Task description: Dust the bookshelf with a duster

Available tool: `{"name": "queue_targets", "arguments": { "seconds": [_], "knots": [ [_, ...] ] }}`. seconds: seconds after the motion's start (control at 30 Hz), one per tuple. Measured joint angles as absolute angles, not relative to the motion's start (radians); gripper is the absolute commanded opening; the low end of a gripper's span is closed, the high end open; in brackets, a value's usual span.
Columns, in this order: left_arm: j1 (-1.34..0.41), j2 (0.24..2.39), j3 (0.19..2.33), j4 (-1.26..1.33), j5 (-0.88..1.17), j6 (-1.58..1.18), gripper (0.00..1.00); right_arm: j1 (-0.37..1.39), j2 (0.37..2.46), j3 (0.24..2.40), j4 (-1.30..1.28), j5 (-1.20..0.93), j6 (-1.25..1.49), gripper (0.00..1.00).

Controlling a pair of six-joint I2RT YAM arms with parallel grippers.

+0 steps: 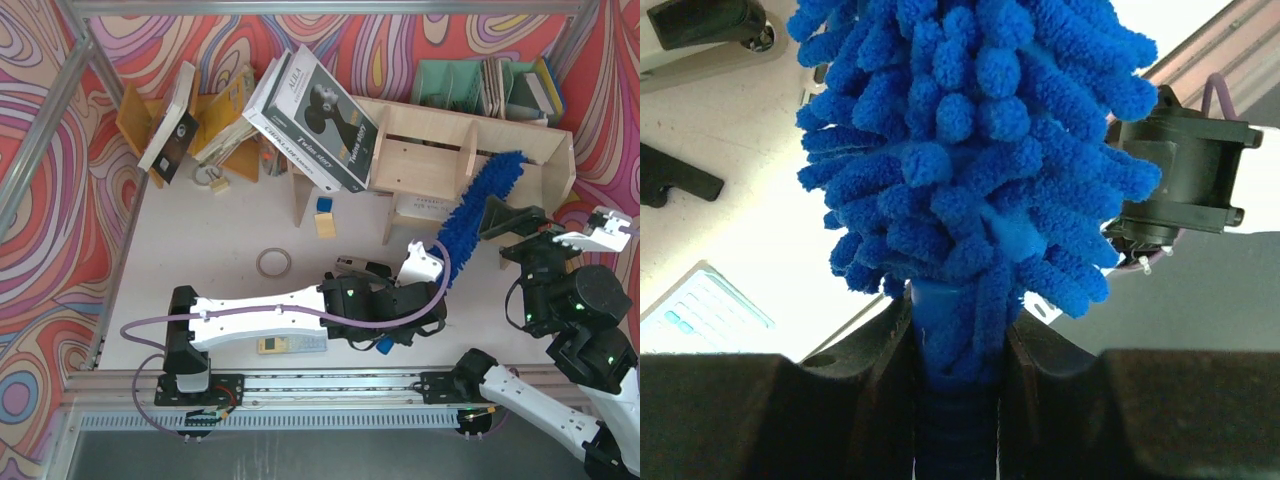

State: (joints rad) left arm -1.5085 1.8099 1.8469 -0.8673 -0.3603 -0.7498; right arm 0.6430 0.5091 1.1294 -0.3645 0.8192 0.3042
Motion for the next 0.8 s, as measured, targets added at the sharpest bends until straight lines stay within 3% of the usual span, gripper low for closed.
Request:
{"name": "queue_targets", "arguments": {
  "seconds": [0.3,0.8],
  "knots": [
    [-1.545,1.807,1.870,-0.834,-0.325,-0.663,0.00,0.643,0.528,1.130,-0.364,0.820,0.303,0.99],
    [-1.575,1.518,1.558,-0.792,-0.320,-0.613,0.00,0.643,0.562,1.131,-0.349,0.834,0.292,0.99]
  ]
}}
